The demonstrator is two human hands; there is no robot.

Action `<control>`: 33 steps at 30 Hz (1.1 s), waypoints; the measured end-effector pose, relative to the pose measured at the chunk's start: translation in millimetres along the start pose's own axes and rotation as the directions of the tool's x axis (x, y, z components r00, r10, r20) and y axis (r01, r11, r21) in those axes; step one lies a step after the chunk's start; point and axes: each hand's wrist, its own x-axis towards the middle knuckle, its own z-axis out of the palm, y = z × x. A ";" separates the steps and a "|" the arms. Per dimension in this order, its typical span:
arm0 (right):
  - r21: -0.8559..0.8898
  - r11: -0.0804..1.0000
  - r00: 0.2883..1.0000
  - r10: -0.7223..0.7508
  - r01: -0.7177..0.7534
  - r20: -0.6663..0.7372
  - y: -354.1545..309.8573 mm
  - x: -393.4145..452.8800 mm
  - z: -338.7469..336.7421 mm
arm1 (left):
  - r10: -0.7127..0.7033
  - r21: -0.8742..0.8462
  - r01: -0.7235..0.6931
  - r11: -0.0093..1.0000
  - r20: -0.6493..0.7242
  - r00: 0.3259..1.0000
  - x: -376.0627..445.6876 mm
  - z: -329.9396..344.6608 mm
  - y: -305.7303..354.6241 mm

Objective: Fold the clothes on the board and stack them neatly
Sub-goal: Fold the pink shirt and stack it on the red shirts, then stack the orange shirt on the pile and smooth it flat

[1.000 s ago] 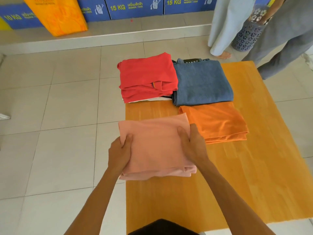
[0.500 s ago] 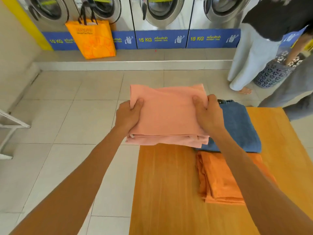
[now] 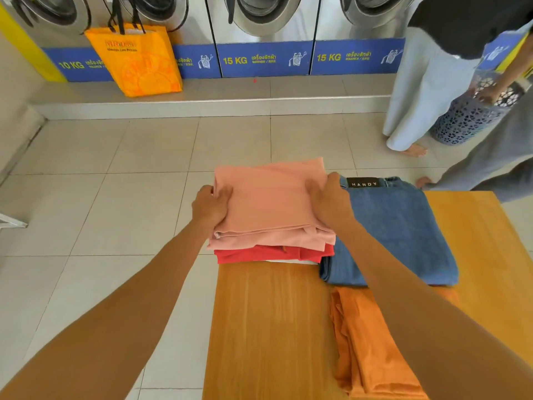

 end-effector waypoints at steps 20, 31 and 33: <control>0.093 0.996 0.993 0.010 0.001 -0.114 42.3 -77.6 -15.8 | -0.153 -0.228 0.125 0.966 -0.107 0.982 -98.2 -4.2 -42.0; -0.037 0.890 0.797 0.387 -0.454 -0.465 183.8 -151.3 -113.5 | 0.007 0.055 -0.039 0.998 0.495 0.869 -259.2 97.5 -39.9; -0.121 0.786 0.755 0.522 -0.607 -0.396 211.5 -171.0 -126.6 | 0.049 0.135 -0.131 0.982 0.487 0.872 -270.1 115.2 -27.6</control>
